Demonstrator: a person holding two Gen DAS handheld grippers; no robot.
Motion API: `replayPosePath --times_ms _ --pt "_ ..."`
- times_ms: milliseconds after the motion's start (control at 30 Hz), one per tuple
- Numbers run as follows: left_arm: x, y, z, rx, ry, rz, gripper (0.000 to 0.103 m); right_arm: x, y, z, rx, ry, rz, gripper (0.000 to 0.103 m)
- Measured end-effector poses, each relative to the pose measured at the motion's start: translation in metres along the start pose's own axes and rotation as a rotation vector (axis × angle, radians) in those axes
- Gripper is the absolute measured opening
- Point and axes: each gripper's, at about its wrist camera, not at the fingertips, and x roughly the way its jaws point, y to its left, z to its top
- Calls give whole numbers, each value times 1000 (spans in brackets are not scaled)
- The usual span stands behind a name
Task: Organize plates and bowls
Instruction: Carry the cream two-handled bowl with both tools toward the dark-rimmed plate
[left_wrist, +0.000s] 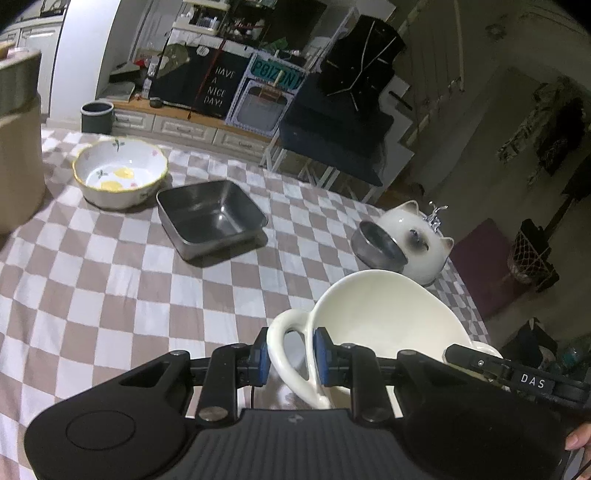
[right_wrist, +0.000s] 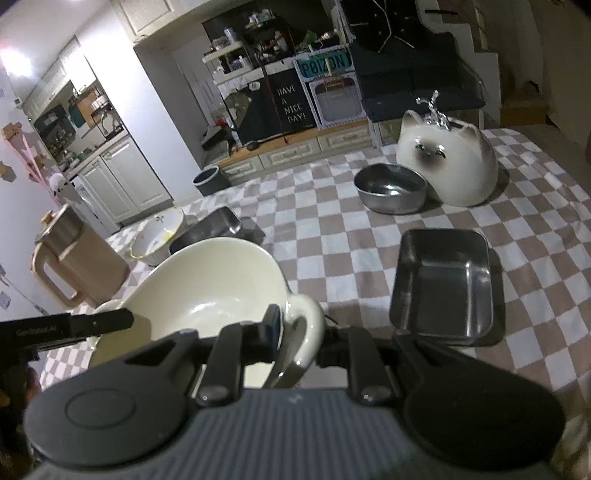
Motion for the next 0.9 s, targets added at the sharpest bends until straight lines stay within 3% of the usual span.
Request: replayPosePath --times_ms 200,367,900 --pt "12 9 -6 -1 37 16 28 8 -3 -2 -19 50 -11 21" --pt "24 26 -13 -51 75 -12 28 15 2 -4 -53 84 -31 21" --pt "61 39 -29 -29 175 13 34 35 7 -9 -103 173 -91 21"
